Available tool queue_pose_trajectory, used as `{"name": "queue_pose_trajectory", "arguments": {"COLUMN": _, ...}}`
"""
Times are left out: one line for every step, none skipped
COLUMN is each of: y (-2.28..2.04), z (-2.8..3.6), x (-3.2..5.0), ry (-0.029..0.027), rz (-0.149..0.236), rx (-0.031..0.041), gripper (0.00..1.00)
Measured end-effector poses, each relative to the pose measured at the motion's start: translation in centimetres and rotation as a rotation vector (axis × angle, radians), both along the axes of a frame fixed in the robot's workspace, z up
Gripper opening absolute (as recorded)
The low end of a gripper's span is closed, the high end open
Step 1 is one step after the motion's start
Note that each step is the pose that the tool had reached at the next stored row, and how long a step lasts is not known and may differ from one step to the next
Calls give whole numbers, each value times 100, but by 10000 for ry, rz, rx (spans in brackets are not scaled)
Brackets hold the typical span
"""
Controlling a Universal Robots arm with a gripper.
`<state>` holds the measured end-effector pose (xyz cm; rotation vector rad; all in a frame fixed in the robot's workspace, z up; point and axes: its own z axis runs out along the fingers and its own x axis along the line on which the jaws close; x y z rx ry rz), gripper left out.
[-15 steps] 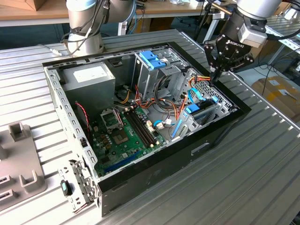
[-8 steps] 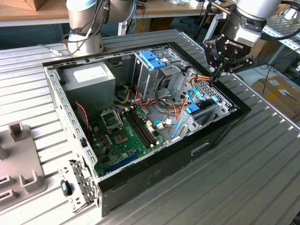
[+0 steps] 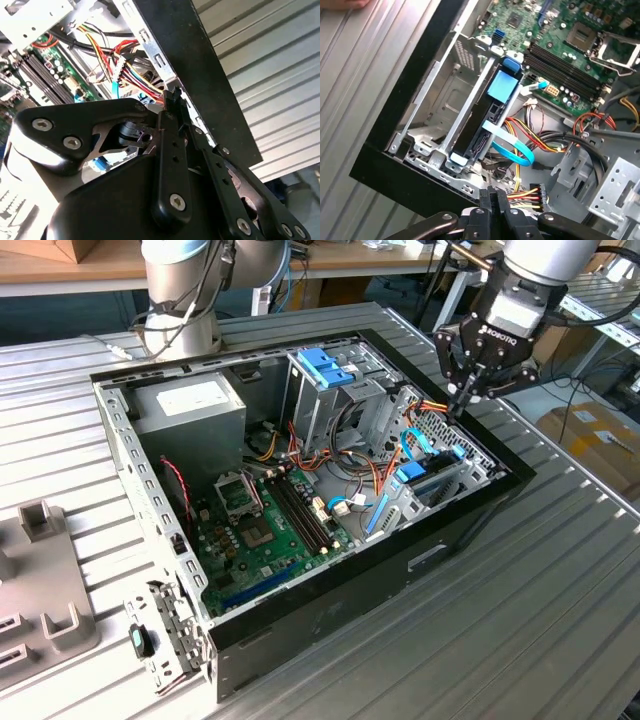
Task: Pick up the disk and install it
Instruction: 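Insert the second disk wire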
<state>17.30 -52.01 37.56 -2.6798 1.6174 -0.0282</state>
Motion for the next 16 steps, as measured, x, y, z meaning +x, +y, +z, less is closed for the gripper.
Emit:
{"name": "queue_pose_trajectory", "arguments": {"y": 0, "z": -2, "x": 0, "ry": 0, "rz": -183, "rx": -2, "gripper": 16}}
{"name": "queue_pose_trajectory", "arguments": {"y": 0, "z": -3, "x": 0, "ry": 1, "rz": -321, "rx": -4, "gripper": 16}}
{"name": "queue_pose_trajectory", "arguments": {"y": 0, "z": -6, "x": 0, "ry": 0, "rz": -554, "rx": -6, "gripper": 16}}
{"name": "queue_pose_trajectory", "arguments": {"y": 0, "z": -7, "x": 0, "ry": 0, "rz": -678, "rx": -7, "gripper": 16}}
{"name": "queue_pose_trajectory", "arguments": {"y": 0, "z": -8, "x": 0, "ry": 0, "rz": -818, "rx": -9, "gripper": 16}}
{"name": "queue_pose_trajectory", "arguments": {"y": 0, "z": -10, "x": 0, "ry": 0, "rz": -997, "rx": -11, "gripper": 16}}
{"name": "queue_pose_trajectory", "arguments": {"y": 0, "z": -12, "x": 0, "ry": 0, "rz": -1141, "rx": -12, "gripper": 16}}
{"name": "queue_pose_trajectory", "arguments": {"y": 0, "z": -14, "x": 0, "ry": 0, "rz": -1353, "rx": -13, "gripper": 16}}
{"name": "queue_pose_trajectory", "arguments": {"y": 0, "z": -15, "x": 0, "ry": 0, "rz": -1510, "rx": -14, "gripper": 16}}
{"name": "queue_pose_trajectory", "arguments": {"y": 0, "z": -16, "x": 0, "ry": 0, "rz": -1664, "rx": -14, "gripper": 16}}
{"name": "queue_pose_trajectory", "arguments": {"y": 0, "z": -18, "x": 0, "ry": 0, "rz": -1822, "rx": -15, "gripper": 16}}
{"name": "queue_pose_trajectory", "arguments": {"y": 0, "z": -19, "x": 0, "ry": 0, "rz": -1967, "rx": -15, "gripper": 16}}
{"name": "queue_pose_trajectory", "arguments": {"y": 0, "z": -19, "x": 0, "ry": 1, "rz": -2077, "rx": -15, "gripper": 16}}
{"name": "queue_pose_trajectory", "arguments": {"y": 0, "z": -19, "x": 0, "ry": 0, "rz": -2116, "rx": -15, "gripper": 16}}
{"name": "queue_pose_trajectory", "arguments": {"y": 0, "z": -20, "x": 0, "ry": 1, "rz": -2129, "rx": -14, "gripper": 16}}
{"name": "queue_pose_trajectory", "arguments": {"y": 0, "z": -20, "x": 0, "ry": 1, "rz": -2130, "rx": -15, "gripper": 16}}
